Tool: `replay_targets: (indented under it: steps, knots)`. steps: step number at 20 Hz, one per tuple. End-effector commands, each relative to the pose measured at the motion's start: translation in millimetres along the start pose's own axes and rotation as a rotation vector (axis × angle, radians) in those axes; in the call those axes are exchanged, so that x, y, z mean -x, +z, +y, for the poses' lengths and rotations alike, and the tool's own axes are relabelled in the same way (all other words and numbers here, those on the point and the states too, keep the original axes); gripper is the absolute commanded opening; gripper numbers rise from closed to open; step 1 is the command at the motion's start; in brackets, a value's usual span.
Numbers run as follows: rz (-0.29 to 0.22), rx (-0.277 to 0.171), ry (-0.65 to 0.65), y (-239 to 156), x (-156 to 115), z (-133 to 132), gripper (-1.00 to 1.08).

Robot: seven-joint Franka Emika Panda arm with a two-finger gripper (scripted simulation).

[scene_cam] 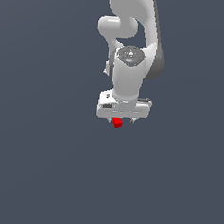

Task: Pick up the red cube and move it to a goal position.

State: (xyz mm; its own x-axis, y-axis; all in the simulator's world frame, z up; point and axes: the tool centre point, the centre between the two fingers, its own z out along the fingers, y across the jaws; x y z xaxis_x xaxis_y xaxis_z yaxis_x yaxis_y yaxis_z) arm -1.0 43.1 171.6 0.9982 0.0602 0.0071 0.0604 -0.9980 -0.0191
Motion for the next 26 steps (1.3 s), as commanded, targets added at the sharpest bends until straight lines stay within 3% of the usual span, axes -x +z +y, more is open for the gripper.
replay_targets:
  steps: [1,12,26]
  knots:
    - [0.000,0.000,0.000,0.0,0.0,0.0,1.00]
    - [-0.002,0.003,-0.047,27.9,17.9,-1.6,1.00]
    - [-0.008,0.013,-0.201,121.3,75.9,0.2,1.00]
